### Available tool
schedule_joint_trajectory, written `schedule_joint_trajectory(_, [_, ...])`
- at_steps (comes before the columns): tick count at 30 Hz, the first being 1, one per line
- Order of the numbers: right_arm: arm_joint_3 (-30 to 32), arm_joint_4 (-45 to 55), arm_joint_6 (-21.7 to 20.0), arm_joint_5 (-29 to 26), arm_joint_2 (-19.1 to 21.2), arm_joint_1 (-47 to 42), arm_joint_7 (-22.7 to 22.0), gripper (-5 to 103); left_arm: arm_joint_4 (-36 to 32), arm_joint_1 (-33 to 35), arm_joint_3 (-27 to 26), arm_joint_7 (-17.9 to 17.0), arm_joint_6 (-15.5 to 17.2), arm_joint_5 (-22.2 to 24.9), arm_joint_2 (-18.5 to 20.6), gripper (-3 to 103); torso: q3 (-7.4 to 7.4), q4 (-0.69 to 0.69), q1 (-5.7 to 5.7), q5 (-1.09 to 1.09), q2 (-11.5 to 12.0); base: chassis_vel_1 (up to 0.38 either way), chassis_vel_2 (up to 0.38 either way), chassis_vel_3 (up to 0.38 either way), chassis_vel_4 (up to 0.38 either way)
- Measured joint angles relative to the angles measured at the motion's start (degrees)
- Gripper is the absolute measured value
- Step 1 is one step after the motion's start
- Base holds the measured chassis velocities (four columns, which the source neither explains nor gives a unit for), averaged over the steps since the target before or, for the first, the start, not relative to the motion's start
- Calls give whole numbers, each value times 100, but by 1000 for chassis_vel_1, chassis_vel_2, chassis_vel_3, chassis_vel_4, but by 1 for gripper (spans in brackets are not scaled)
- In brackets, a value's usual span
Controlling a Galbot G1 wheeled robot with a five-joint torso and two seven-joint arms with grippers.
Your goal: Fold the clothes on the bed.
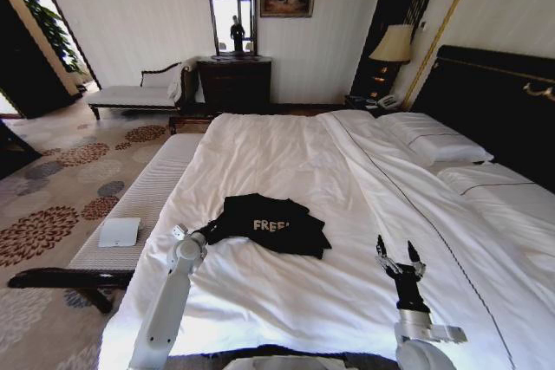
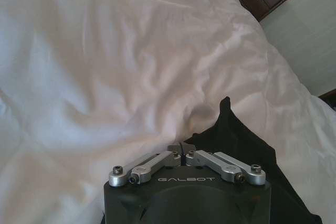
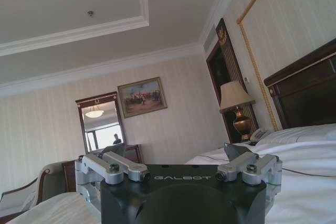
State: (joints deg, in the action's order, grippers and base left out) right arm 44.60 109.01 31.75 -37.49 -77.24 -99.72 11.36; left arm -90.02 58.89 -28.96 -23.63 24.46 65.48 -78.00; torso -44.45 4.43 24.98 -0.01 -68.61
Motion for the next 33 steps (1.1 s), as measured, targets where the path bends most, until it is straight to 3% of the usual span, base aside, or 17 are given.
schedule_joint_trajectory(2, [-4, 0, 0, 13, -9, 0, 0, 100, -60, 40, -18, 0, 0, 29, 12, 0, 0, 0, 0, 0, 0, 0, 0, 0, 0])
schedule_joint_trajectory(11, [-64, -101, -5, 91, -74, 50, -4, 100, -1609, 1276, -285, -38, 104, 375, 205, 0, 1, -2, -1, 2, -1, 0, 0, 0, 0])
schedule_joint_trajectory(20, [-129, -157, -8, 132, -109, 124, -5, 100, -1918, 1962, -178, 234, -148, -232, 140, 0, 0, -1, -1, 2, 0, 0, 0, 0, 0])
schedule_joint_trajectory(25, [-99, -218, 11, 123, -79, 130, -6, 100, -1731, 2170, -133, 299, -227, -526, 109, 0, 0, -1, -1, 0, 0, 0, 0, 0, 0])
schedule_joint_trajectory(33, [-118, -311, 31, 89, -49, 232, -6, 100, -1728, 2428, -360, 281, -221, -529, 226, 0, 0, 0, 0, 2, 0, 0, 0, 0, 0])
